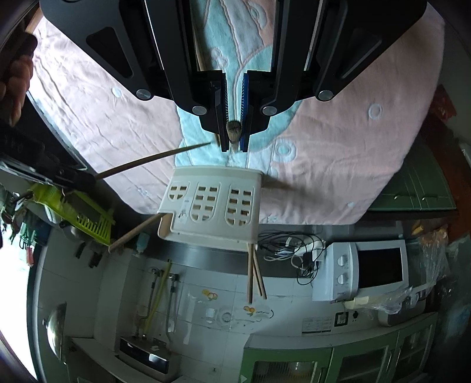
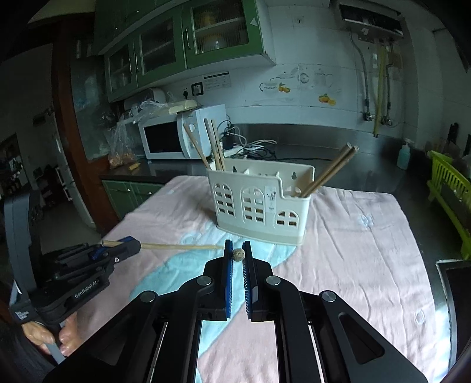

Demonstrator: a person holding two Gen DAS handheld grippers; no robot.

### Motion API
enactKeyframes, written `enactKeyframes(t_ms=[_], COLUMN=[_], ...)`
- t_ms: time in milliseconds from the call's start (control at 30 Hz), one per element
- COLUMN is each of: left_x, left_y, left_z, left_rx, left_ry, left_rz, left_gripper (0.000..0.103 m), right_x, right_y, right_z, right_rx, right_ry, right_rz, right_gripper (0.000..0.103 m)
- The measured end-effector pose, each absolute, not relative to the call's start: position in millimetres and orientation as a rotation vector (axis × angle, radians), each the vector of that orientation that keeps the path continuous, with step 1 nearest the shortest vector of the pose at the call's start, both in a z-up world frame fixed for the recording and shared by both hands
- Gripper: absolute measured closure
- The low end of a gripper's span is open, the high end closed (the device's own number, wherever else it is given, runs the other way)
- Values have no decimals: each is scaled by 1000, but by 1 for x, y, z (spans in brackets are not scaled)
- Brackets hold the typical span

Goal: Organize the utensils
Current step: 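Lift both held chopsticks and carry them over the white holder, then lower both chopsticks into the holder and open both grippers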

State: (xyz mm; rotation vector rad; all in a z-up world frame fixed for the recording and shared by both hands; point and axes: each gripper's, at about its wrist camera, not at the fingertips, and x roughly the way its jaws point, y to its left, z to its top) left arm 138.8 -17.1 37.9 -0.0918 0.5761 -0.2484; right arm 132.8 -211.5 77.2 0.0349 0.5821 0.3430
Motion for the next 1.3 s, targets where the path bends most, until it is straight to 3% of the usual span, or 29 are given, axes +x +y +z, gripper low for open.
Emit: enactKeyframes(t_ms=[267,800,1033,1300], left_x=[160,178,206,255], left_y=[-13,-34,-45,-57], left_z=[81,186,225,208], left_rx=[-108,-83,-67,-5], left_ry=[579,402,308,325], left_rz=[-295,-330,-273,-180], left_gripper=[97,97,97,97], right_x=[154,169,196,234], right_y=[-226,-262,-273,-272], right_z=[125,217,220,197], right_rx=[14,-70,-73,-55], right_ry=[581,536,533,573], right_rz=[392,401,352,348], right_gripper=[97,96,96,96])
